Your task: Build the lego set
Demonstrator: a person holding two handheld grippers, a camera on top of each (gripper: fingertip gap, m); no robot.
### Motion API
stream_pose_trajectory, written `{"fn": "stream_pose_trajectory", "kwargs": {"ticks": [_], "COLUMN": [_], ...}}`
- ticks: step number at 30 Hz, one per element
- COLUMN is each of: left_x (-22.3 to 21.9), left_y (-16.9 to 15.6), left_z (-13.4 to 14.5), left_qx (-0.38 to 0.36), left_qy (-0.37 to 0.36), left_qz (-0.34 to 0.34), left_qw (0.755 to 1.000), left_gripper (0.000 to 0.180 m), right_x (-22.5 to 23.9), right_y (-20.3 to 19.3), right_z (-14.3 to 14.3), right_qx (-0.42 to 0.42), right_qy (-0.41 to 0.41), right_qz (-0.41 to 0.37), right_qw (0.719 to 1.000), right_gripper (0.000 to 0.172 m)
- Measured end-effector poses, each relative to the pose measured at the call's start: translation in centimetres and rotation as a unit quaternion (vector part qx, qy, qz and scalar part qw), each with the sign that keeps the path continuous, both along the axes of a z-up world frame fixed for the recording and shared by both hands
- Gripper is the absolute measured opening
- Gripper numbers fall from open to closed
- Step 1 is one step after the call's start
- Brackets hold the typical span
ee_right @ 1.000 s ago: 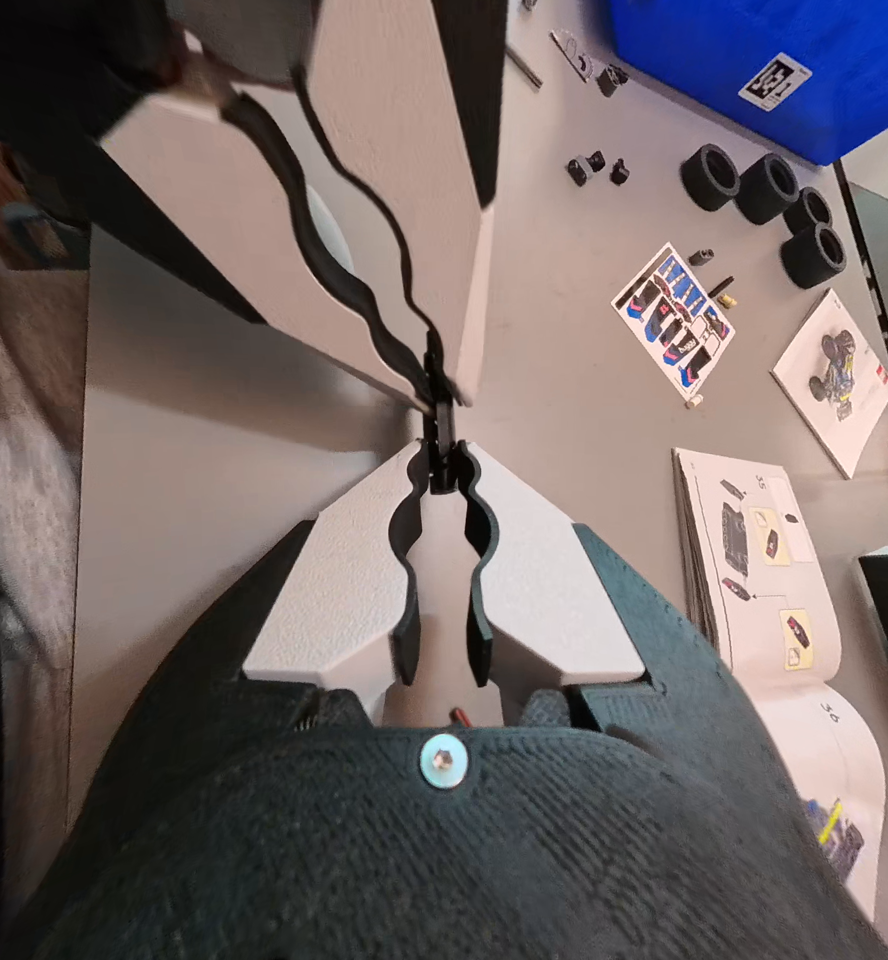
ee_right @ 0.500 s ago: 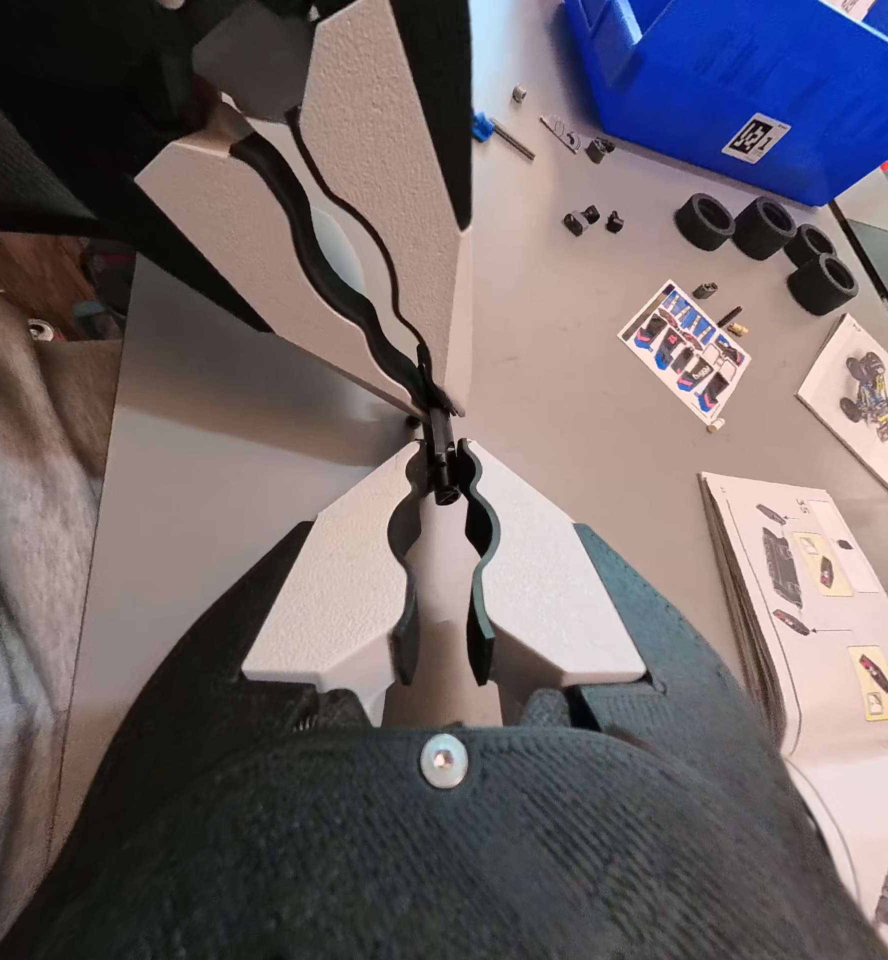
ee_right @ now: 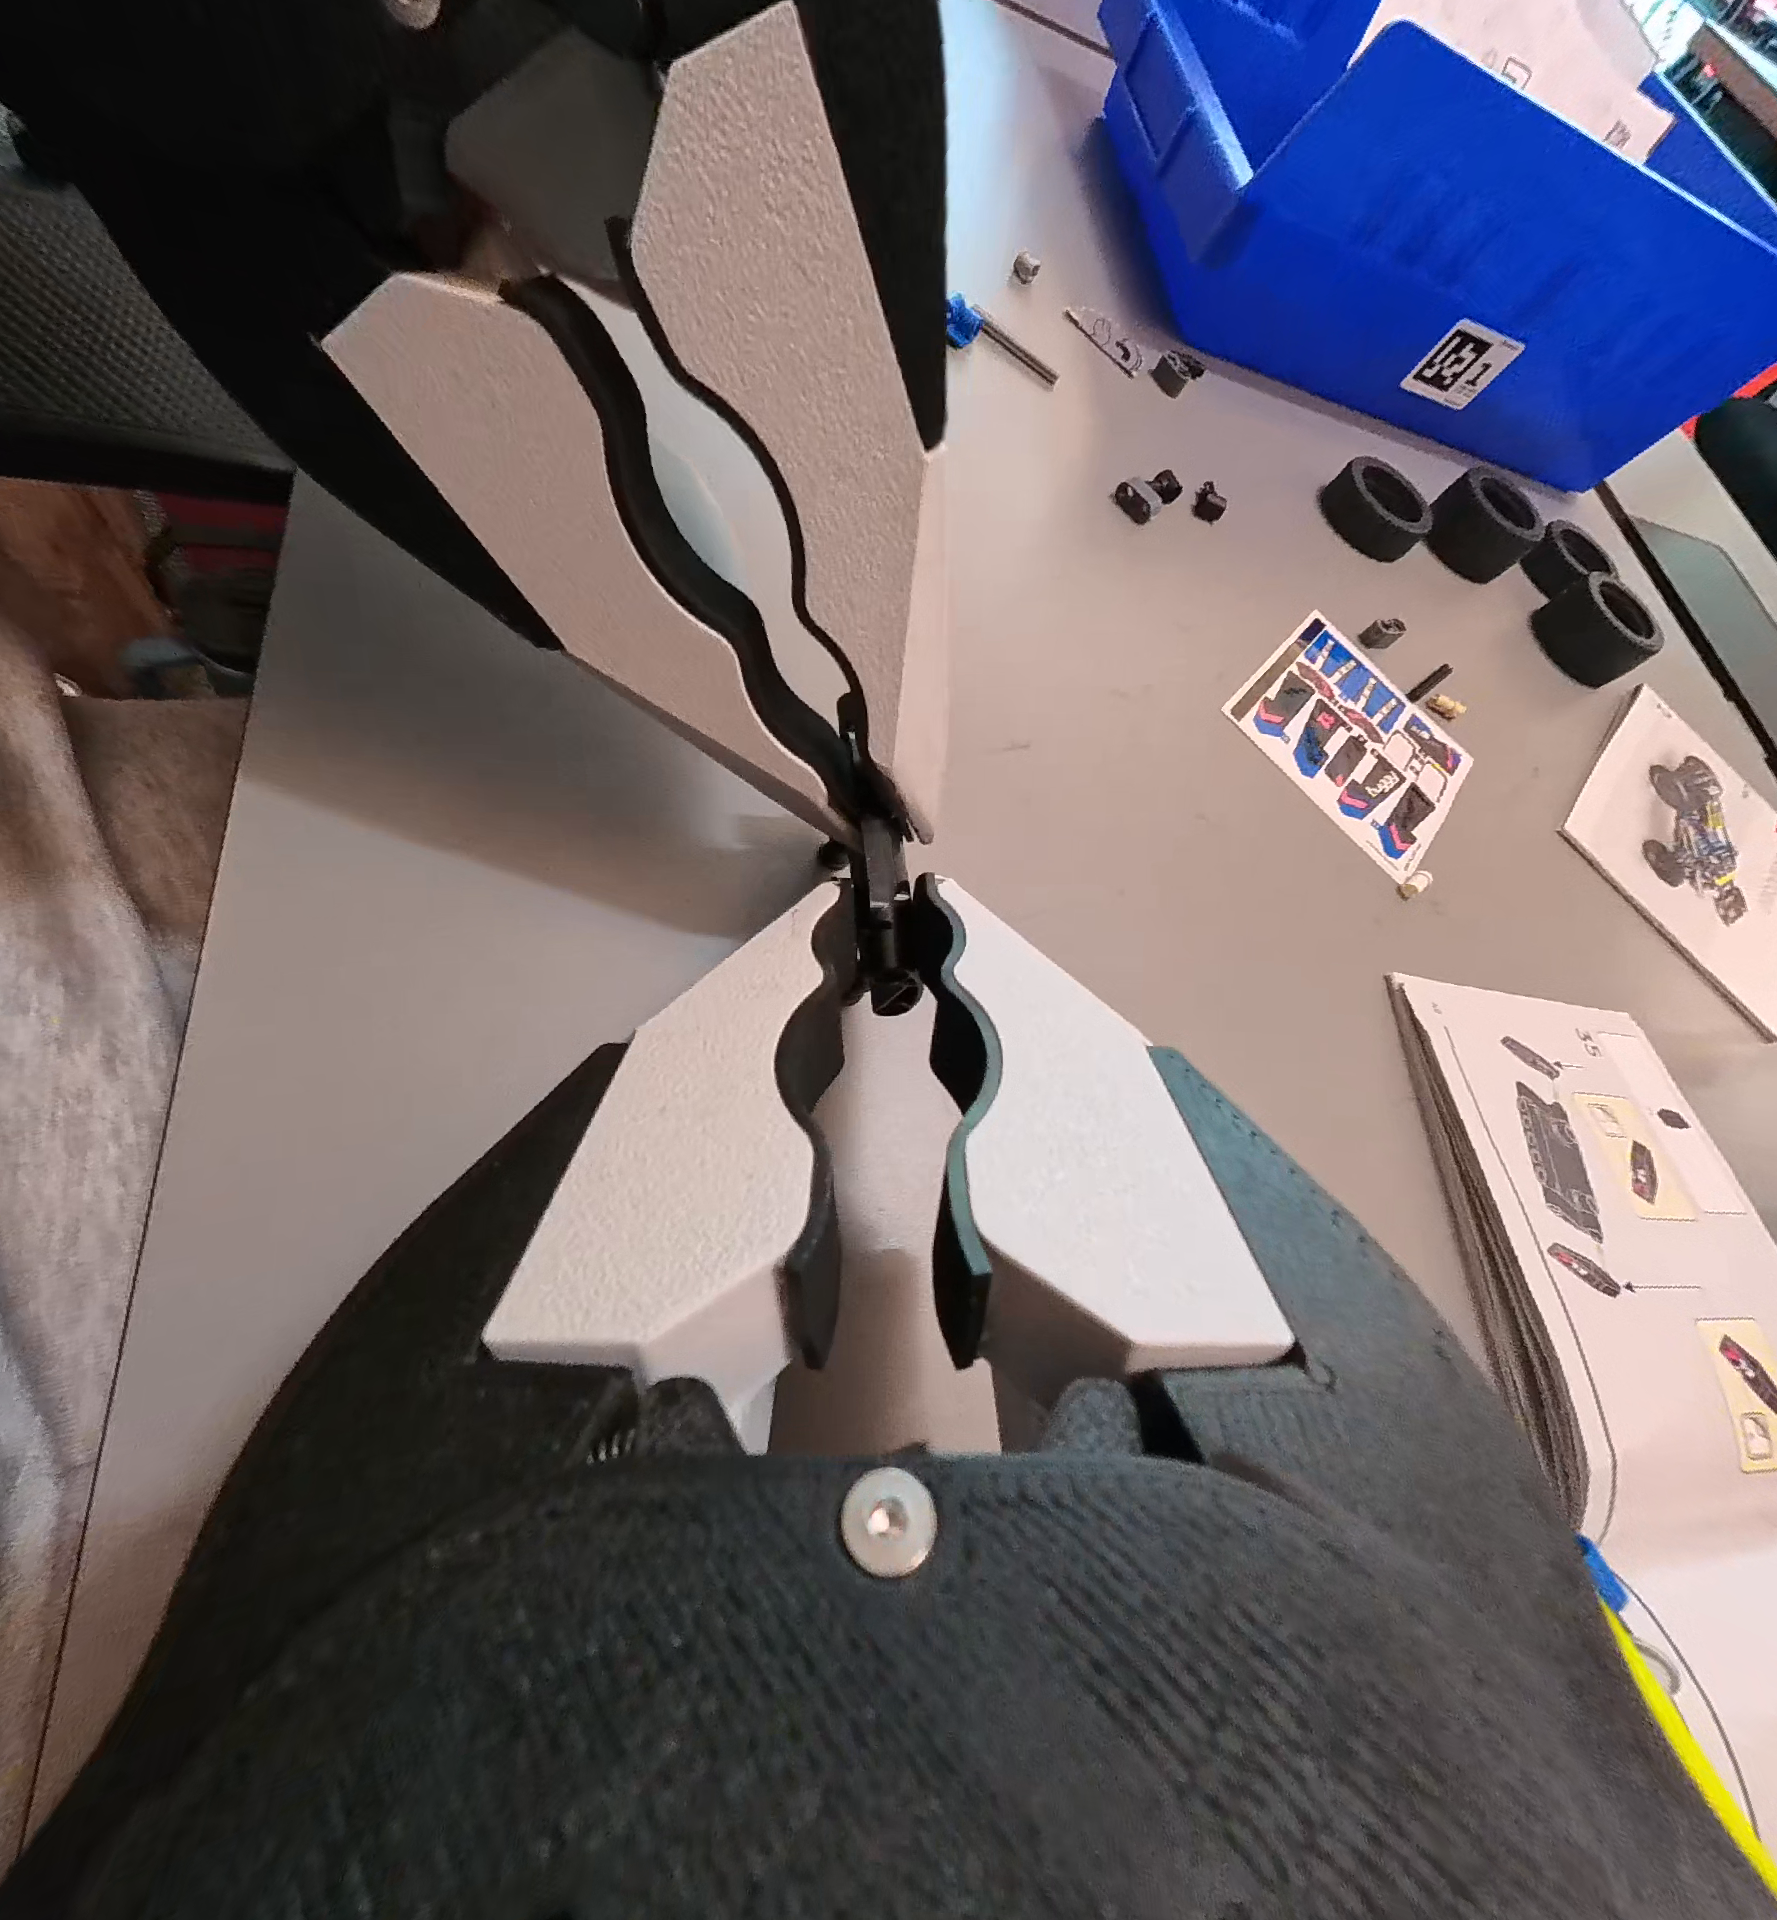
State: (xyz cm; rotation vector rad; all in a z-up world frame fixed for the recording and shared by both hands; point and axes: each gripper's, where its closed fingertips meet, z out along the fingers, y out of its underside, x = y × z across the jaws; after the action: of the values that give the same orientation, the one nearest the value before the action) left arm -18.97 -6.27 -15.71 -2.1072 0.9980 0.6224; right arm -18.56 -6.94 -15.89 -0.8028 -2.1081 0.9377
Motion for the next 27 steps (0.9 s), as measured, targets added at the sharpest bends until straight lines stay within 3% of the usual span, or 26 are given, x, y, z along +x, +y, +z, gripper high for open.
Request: {"fn": "stream_pose_trajectory", "kwargs": {"ticks": [15,20,25,27], "left_x": [-0.27,-0.19,-0.29,-0.39], "left_y": [0.13,0.05,0.2,0.42], "left_z": [-0.11,-0.2,-0.15,-0.22], "left_qx": [-0.039,-0.049,-0.038,-0.027], "left_qy": [0.041,0.09,0.064,0.021], "left_qz": [0.004,-0.003,0.012,0.027], "left_qw": [0.998,0.995,0.997,0.999], "left_gripper": [0.001,0.0,0.001,0.002], "right_x": [-0.43,-0.34,-0.34,-0.51], "right_y": [-0.06,-0.18,-0.18,0.02], "right_z": [-0.3,-0.43,-0.44,-0.4], "right_qx": [-0.015,-0.017,-0.035,-0.048], "right_qy": [-0.024,-0.029,-0.043,-0.051], "right_qz": [-0.014,-0.009,-0.006,-0.012], "right_qw": [1.0,0.999,0.998,0.997], "right_gripper": [0.009,0.009,0.01,0.009]}}
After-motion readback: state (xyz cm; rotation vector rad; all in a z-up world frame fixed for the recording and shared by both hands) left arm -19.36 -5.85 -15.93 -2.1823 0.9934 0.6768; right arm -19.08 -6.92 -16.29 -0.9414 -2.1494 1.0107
